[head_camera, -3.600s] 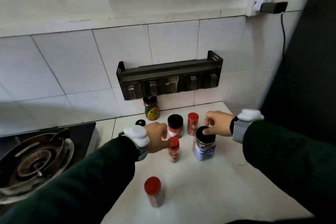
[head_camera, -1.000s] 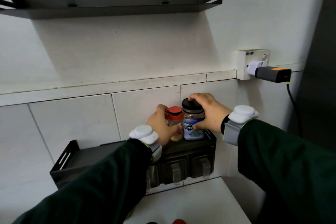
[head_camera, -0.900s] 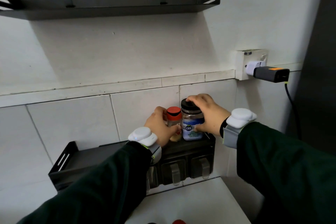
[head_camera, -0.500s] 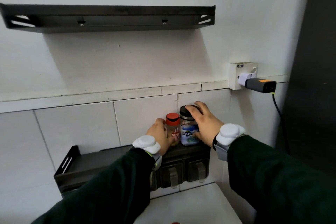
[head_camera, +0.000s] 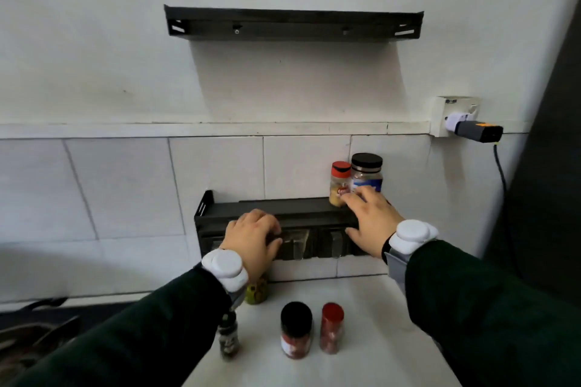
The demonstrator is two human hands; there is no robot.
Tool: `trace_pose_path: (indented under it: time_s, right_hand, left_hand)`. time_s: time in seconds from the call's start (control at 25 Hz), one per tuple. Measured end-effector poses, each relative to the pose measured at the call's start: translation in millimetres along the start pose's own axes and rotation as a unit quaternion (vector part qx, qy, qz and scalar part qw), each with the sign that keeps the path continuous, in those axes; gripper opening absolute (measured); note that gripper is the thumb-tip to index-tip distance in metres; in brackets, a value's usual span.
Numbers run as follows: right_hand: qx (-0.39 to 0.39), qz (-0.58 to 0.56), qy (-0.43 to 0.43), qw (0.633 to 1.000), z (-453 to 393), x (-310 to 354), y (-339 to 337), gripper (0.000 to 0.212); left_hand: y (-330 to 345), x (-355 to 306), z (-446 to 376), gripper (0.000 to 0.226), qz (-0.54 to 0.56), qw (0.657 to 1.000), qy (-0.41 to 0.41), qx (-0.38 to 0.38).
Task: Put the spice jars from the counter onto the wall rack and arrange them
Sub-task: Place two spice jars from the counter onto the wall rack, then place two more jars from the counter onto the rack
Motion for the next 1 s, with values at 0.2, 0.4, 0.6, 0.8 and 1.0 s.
trace_pose_path:
  time_s: [0.2,0.4,0.6,0.8,1.0]
  right_hand:
    - [0.125,-0.034,0.0,0.992,31.6,38.2,52.6,0.037]
    - [0.204,-0.025,-0.013,0.979,52.5,66.1,106.7,0.037]
    - [0.239,-0.019,-0.021,0.971,48.4,86.5,154.0,0.053]
    - [0.255,-0.028,0.033,0.966,20.0,93.3,197.4,0.08]
    - [0.211,-0.055,0.035,0.975,-16.0,102.1,232.2,0.087]
  left_hand:
    - [30.8,52.7,69.7,0.01,0.012,0.994,-0.067,0.086]
    - [70.5,95.5,113.4,0.028,0.009,0.977,-0.15,0.149]
    - [98.6,102.5,123.7,0.06,0.055,0.962,-0.197,0.183]
    - [130.5,103.3,115.8,0.067,0.096,0.951,-0.2,0.213]
    - [155.3,108.9,109.5,0.064,0.14,0.945,-0.182,0.234]
Point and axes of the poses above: each hand's wrist, its own z-axis away from the middle knuckle, its own y-axis out of the palm, x = y × z, the point moved 3 cm from there along -z, towards the middle knuckle, and after that the axes turned 11 degrees about -z, right-handed, at the moved point
